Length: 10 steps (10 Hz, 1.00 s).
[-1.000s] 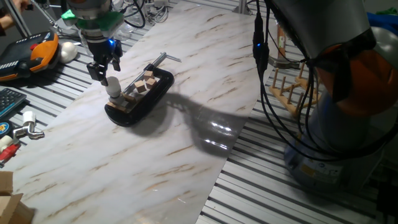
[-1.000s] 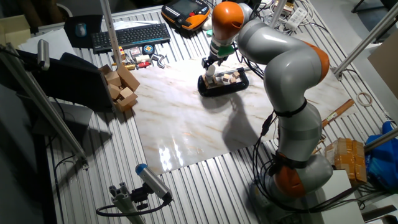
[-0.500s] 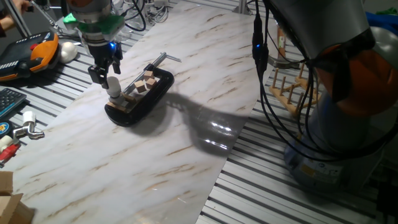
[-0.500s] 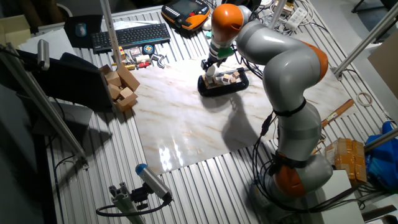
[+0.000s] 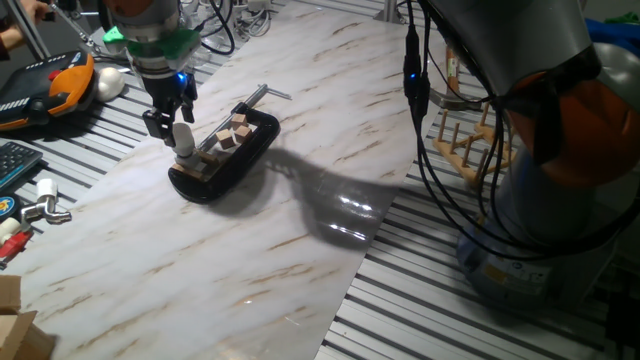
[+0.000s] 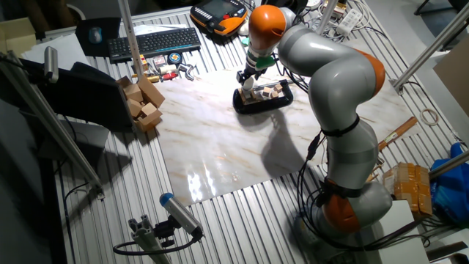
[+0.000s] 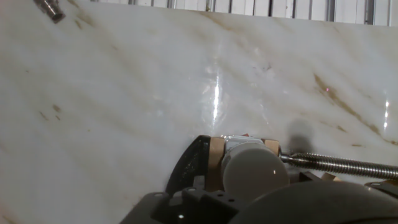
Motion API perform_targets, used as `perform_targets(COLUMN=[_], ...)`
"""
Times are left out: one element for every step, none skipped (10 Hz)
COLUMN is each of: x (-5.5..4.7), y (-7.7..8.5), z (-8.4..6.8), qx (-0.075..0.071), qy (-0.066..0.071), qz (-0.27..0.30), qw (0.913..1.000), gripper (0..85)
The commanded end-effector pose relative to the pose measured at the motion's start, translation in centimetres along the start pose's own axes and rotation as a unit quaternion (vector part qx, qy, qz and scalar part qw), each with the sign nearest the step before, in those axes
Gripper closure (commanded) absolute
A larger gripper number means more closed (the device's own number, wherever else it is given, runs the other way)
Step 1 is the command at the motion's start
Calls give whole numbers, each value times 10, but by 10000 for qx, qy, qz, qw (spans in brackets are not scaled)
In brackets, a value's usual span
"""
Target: Install the light bulb by rotating it
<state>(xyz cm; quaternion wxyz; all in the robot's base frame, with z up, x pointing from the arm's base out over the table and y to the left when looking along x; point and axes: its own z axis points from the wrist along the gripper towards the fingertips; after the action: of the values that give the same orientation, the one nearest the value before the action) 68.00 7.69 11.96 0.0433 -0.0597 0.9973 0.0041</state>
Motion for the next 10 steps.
perform_targets(x=[0,0,0,-1,-1,-1,-1,-1,-1,-1], y=[0,-1,-1,-1,-2,-2,-2,-2,-2,-2], z=[2,2,1,1,1,1,1,1,1,1], qx=[-10,-10,44,75,75,67,61,61,53,53], qy=[-3,-3,-4,-8,-8,-9,-18,-18,-18,-18], qz=[1,-7,-19,-22,-22,-21,-21,-36,-43,-51], qw=[10000,10000,10000,10000,10000,10000,10000,10000,10000,10000], gripper=[170,170,170,170,170,170,170,170,170,170])
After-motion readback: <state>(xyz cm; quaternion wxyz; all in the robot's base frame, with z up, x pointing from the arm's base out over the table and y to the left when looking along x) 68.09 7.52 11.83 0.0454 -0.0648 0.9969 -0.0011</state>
